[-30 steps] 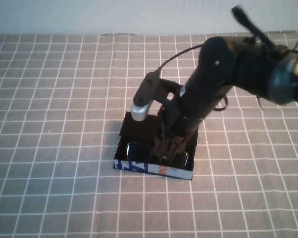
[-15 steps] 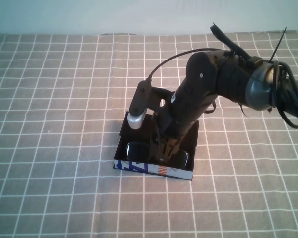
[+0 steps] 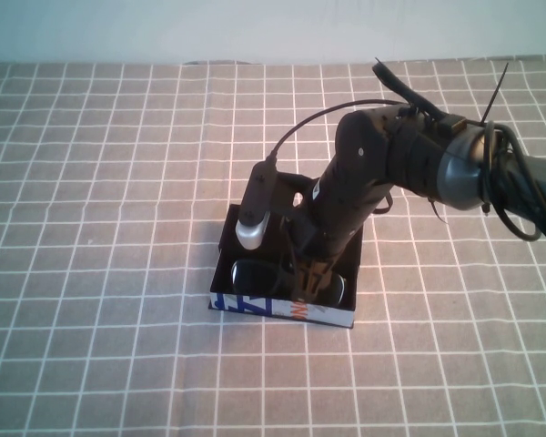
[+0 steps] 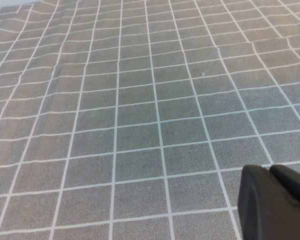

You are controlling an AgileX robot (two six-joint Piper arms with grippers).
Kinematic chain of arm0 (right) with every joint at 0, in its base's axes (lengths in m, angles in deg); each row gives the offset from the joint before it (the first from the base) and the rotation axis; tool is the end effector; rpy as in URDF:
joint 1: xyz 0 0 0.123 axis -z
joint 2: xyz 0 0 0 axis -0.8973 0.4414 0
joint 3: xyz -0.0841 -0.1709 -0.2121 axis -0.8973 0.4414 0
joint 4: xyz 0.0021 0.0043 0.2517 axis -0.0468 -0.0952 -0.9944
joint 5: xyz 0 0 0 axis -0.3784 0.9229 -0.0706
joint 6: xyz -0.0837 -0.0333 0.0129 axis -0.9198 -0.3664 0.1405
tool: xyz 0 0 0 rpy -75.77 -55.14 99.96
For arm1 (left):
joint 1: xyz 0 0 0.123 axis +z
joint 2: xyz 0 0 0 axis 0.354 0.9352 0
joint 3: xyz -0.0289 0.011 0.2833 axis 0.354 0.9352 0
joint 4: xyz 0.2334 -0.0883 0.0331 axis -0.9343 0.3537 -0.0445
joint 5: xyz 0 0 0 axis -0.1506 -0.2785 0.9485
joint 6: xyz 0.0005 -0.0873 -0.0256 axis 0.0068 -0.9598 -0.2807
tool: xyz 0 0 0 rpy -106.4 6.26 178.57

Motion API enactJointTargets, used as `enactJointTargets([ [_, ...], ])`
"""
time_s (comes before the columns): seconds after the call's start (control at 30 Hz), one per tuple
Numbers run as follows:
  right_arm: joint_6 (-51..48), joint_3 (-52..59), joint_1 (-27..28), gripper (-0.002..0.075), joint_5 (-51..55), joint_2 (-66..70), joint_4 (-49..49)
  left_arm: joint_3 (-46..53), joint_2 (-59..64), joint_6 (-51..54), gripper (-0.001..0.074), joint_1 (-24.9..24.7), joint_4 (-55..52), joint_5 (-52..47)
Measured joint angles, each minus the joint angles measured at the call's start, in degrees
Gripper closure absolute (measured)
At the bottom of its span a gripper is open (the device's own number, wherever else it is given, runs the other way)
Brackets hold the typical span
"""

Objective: Take glasses out of glasses case
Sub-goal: Pick up the glasses from the glasses case

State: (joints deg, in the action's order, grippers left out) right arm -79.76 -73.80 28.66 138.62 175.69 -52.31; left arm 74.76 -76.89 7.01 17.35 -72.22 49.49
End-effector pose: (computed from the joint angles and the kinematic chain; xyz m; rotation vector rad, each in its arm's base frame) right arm 0.3607 0.2703 0.2078 -1.7808 2.1258 0.1676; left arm 0.0524 -0.0027 0.1738 0.1373 1.8512 0.0253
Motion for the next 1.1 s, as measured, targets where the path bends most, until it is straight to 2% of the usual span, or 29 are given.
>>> enactJointTargets([
  [0.3,0.00,0.00,0.00,0.0390,-1.26,0.49,0.22,0.00,0.00,0.00,0.0739,0.00,0.00,0.00],
  [0.57,0.00,0.00,0.00,0.0456,-1.26,0.62,0.34,0.00,0.00,0.00,0.0739,0.00,0.00,0.00],
  [0.97,0.00,0.00,0.00,0.0471,-1.26,1.63,0.78,0.00,0.00,0.00,0.0739,0.00,0.00,0.00],
  [1.03,0.00,0.00,0.00,0.0497,-1.26,1.63,1.15,0.00,0.00,0.00,0.0739,0.00,0.00,0.00],
  [1.1,0.00,0.00,0.00,0.0557,-1.26,1.63,1.28,0.00,0.00,0.00,0.0739,0.00,0.00,0.00],
])
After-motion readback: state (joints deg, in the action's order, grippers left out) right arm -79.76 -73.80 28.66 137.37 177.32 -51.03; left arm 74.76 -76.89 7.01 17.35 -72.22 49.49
